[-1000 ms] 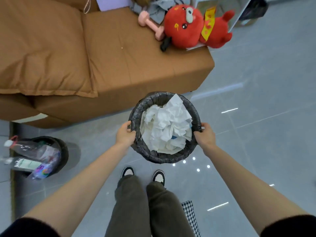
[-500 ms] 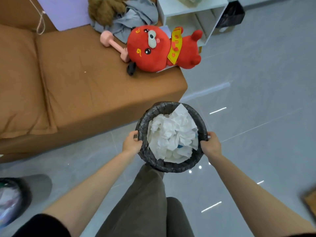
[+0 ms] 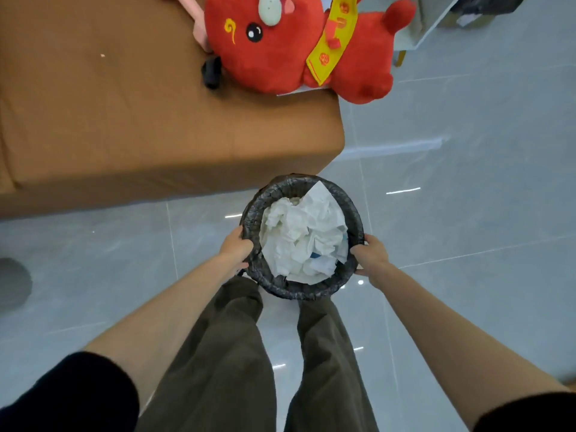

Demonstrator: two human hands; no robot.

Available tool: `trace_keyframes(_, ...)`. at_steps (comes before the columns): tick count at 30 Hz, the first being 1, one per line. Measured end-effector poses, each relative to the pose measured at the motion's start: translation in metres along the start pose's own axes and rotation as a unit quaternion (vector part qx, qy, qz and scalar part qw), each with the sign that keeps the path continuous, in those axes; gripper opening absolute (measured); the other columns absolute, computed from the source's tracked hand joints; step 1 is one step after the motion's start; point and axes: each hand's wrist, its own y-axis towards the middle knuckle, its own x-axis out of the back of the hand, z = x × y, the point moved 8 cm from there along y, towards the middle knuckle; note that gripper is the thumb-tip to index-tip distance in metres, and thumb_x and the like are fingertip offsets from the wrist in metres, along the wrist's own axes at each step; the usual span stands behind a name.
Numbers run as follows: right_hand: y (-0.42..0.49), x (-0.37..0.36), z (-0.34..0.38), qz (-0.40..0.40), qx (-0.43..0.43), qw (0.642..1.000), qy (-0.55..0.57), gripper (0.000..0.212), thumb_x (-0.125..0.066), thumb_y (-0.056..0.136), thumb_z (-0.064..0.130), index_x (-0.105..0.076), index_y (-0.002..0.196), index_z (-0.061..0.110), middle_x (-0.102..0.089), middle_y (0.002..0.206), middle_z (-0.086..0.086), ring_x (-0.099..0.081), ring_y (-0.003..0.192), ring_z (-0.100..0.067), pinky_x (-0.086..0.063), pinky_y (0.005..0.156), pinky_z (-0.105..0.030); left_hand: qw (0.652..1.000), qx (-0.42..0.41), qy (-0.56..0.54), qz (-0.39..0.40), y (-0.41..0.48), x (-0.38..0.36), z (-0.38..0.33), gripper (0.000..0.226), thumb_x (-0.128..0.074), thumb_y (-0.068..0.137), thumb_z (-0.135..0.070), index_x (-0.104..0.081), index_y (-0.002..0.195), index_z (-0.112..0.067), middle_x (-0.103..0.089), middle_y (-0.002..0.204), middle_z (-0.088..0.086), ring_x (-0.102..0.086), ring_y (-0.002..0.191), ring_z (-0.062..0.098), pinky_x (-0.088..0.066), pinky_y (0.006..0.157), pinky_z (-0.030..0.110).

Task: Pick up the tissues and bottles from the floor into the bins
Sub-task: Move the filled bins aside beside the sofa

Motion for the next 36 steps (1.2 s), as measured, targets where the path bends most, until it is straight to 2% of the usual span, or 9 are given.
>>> trace_keyframes(11, 0.162, -0.054, -0.029, 0.069, -0.029, 0.997, -0.023, 0.048, -0.049, 0.088, 0.000, -0.049, 0.132, 0.017, -0.060, 0.118, -0.010, -0.057, 0.108, -0.029, -0.053, 0.081, -0.039, 0.994, 0.018, -0.093, -0.050, 0.148, -0.036, 0.038, 0.051, -0.043, 0.095, -0.006, -0.036, 0.143, -0.023, -0.044, 0.141, 0.003, -0.046, 0.125, 0.030, -0.042, 0.103, 0.049)
trace_keyframes(15, 0.190, -0.071, -0.036, 0.067, -0.030, 0.996, -0.045, 0.031, -0.047, 0.088, 0.001, -0.050, 0.109, 0.024, -0.059, 0.106, -0.007, -0.056, 0.111, -0.032, -0.052, 0.093, -0.046, 0.993, 0.014, -0.110, -0.042, 0.174, -0.047, 0.047, 0.052, -0.041, 0.094, -0.002, -0.038, 0.141, -0.023, -0.051, 0.125, 0.002, -0.051, 0.107, 0.024, -0.046, 0.096, 0.040)
trace_keyframes(17, 0.198, -0.077, -0.037, 0.069, -0.027, 0.996, -0.055, 0.030, -0.048, 0.087, 0.002, -0.048, 0.106, 0.026, -0.058, 0.105, -0.008, -0.056, 0.112, -0.032, -0.050, 0.095, -0.048, 0.993, 0.017, -0.113, -0.030, 0.183, -0.050, 0.052, 0.054, -0.041, 0.093, -0.002, -0.036, 0.142, -0.025, -0.051, 0.129, 0.002, -0.050, 0.109, 0.023, -0.044, 0.100, 0.042)
trace_keyframes(23, 0.210, -0.089, -0.043, 0.087, -0.042, 0.995, -0.016, 0.042, -0.052, 0.089, 0.001, -0.053, 0.126, 0.022, -0.057, 0.106, -0.005, -0.053, 0.096, -0.021, -0.045, 0.104, -0.040, 0.992, 0.018, -0.126, -0.003, 0.192, -0.055, 0.058, 0.059, -0.047, 0.092, -0.007, -0.033, 0.145, -0.030, -0.047, 0.139, -0.002, -0.047, 0.123, 0.021, -0.040, 0.105, 0.038)
trace_keyframes(26, 0.204, -0.096, -0.042, 0.109, -0.039, 0.993, -0.019, 0.059, -0.054, 0.091, 0.004, -0.038, 0.145, 0.020, -0.053, 0.130, -0.004, -0.050, 0.111, -0.021, -0.040, 0.107, -0.036, 0.991, 0.006, -0.135, 0.003, 0.188, -0.057, 0.060, 0.061, -0.045, 0.091, -0.008, -0.030, 0.146, -0.032, -0.047, 0.138, -0.004, -0.047, 0.120, 0.018, -0.043, 0.098, 0.032)
trace_keyframes(28, 0.197, -0.099, -0.040, 0.115, -0.033, 0.993, -0.022, 0.058, -0.053, 0.092, 0.004, -0.036, 0.146, 0.020, -0.050, 0.134, -0.005, -0.049, 0.120, -0.023, -0.039, 0.109, -0.038, 0.991, -0.005, -0.132, 0.002, 0.188, -0.058, 0.061, 0.064, -0.045, 0.091, -0.008, -0.028, 0.147, -0.032, -0.045, 0.138, -0.006, -0.047, 0.118, 0.017, -0.043, 0.093, 0.029)
trace_keyframes(31, 0.180, -0.107, -0.037, 0.133, -0.012, 0.990, -0.043, 0.054, -0.052, 0.093, 0.006, -0.039, 0.144, 0.021, -0.052, 0.127, -0.005, -0.051, 0.107, -0.021, -0.042, 0.105, -0.038, 0.989, -0.010, -0.144, 0.004, 0.172, -0.057, 0.062, 0.062, -0.048, 0.092, -0.011, -0.028, 0.147, -0.030, -0.046, 0.140, -0.005, -0.048, 0.120, 0.018, -0.043, 0.094, 0.030)
trace_keyframes(33, 0.163, -0.112, -0.034, 0.145, 0.005, 0.988, -0.060, 0.053, -0.052, 0.092, 0.008, -0.042, 0.142, 0.022, -0.050, 0.135, -0.009, -0.050, 0.108, -0.022, -0.044, 0.102, -0.036, 0.988, -0.020, -0.156, 0.002, 0.154, -0.054, 0.059, 0.053, -0.048, 0.095, -0.009, -0.035, 0.144, -0.026, -0.049, 0.131, -0.008, -0.050, 0.112, 0.015, -0.044, 0.083, 0.024)
trace_keyframes(36, 0.128, -0.120, -0.025, 0.175, 0.025, 0.981, -0.075, 0.047, -0.055, 0.093, 0.010, -0.046, 0.138, 0.021, -0.048, 0.136, -0.010, -0.050, 0.119, -0.026, -0.043, 0.104, -0.039, 0.979, -0.044, -0.198, -0.018, 0.118, -0.042, 0.052, 0.043, -0.045, 0.097, -0.006, -0.043, 0.136, -0.022, -0.047, 0.116, -0.006, -0.051, 0.092, 0.010, -0.045, 0.054, 0.008)
